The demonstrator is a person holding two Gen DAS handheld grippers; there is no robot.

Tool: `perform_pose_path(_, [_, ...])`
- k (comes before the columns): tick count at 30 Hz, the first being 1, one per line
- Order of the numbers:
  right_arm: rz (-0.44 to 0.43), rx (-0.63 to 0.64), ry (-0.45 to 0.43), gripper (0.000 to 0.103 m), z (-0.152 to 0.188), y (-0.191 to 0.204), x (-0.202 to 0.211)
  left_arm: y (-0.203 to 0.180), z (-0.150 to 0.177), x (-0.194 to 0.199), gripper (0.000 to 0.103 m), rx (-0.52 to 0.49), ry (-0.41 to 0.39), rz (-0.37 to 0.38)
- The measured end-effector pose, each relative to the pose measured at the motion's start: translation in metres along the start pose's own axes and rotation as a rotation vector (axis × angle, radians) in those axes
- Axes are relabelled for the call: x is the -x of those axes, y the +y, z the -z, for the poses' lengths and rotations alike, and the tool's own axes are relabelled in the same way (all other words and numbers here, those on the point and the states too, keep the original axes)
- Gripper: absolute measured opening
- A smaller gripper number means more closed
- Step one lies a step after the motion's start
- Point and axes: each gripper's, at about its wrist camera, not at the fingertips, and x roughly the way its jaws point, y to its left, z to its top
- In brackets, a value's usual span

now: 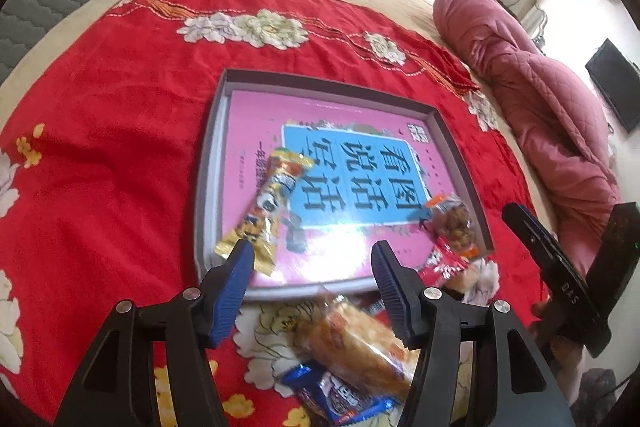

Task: Organize snacks
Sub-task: 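Move both open tools back to the snack pile beside the tray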

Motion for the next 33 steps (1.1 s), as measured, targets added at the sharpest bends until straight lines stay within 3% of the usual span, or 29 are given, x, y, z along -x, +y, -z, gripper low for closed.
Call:
perform_pose_path(17, [-0.016, -0.008, -0.007, 0.073, 0.011, 0.009, 0.027, -0.004, 0.02, -0.001, 0.063, 0.005, 0.071, 0.055])
perform_pose_path(33, [-0.005, 0.016, 0.038, 0.074, 0.028, 0.028, 0.034, 0.007, 0.032, -0.007, 0.064, 0.051, 0.124, 0.097])
